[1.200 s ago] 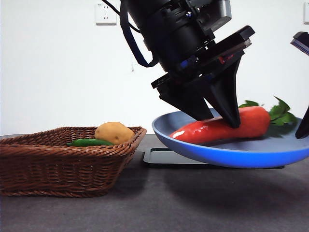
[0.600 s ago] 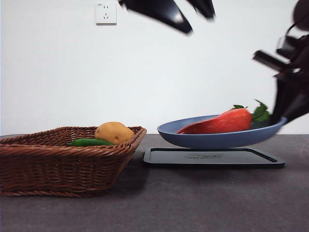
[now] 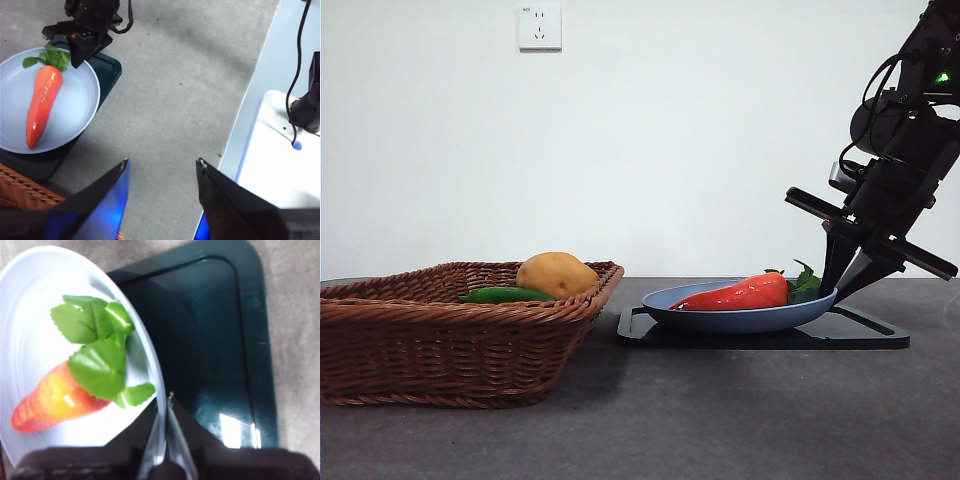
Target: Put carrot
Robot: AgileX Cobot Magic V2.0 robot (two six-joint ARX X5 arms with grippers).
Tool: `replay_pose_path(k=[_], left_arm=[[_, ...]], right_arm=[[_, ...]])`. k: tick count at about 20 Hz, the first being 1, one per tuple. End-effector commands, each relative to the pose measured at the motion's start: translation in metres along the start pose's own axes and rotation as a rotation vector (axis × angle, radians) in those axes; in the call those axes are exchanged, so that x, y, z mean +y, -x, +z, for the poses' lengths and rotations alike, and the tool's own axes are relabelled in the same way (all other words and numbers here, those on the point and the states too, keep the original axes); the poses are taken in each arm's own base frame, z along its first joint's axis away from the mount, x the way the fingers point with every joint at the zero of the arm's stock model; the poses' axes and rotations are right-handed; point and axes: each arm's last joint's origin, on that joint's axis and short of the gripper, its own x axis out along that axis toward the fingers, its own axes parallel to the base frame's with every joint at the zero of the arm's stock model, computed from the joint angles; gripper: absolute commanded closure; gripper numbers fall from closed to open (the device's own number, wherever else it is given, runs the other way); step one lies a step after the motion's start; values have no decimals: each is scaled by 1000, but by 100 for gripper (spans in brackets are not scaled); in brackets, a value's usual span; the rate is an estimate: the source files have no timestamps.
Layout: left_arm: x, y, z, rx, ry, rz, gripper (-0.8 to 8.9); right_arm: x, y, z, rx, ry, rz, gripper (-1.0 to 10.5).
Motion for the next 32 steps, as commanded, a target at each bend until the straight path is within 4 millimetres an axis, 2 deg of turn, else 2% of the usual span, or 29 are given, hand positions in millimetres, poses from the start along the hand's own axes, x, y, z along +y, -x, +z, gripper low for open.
replay_pose_path(k=[1, 3, 6, 9, 12, 14, 15, 17, 19, 21, 25, 27, 30, 32], left_arm=[[-1, -1, 5, -14, -17, -2, 581], [-1, -1, 5, -16, -17, -2, 581], [-1, -2, 9, -56, -25, 2, 581], [3, 0, 21, -183, -45, 110, 581], [10, -1, 38, -334, -27, 321, 582], [21, 0, 42, -382, 5, 434, 593], [27, 1, 42, -381, 18, 464, 633], [38, 3, 38, -352, 38, 499, 782], [55, 6, 32, -315, 74, 534, 807], [72, 10, 25, -280, 129, 576, 807], [87, 29, 10, -214, 180, 609, 807], [83, 41, -4, -254, 185, 614, 807], [71, 54, -41, -326, 185, 641, 807], [61, 61, -75, -370, 187, 660, 807]], right_arm=[[-1, -3, 4, -2, 17, -9, 840], [-1, -3, 4, 1, 17, -9, 752], [0, 7, 4, -2, 17, -3, 753], [12, 47, -5, -2, 64, -7, 754], [33, 102, -23, -28, 149, -14, 755], [52, 133, -40, -92, 227, -108, 798], [60, 145, -48, -124, 261, -149, 829], [75, 164, -63, -174, 322, -180, 887], [89, 182, -80, -230, 403, -156, 943], [99, 196, -97, -314, 454, -165, 942], [111, 212, -134, -488, 548, -131, 942], [108, 210, -152, -579, 579, -83, 942], [92, 198, -181, -688, 603, -37, 942], [76, 185, -202, -740, 608, -32, 942]])
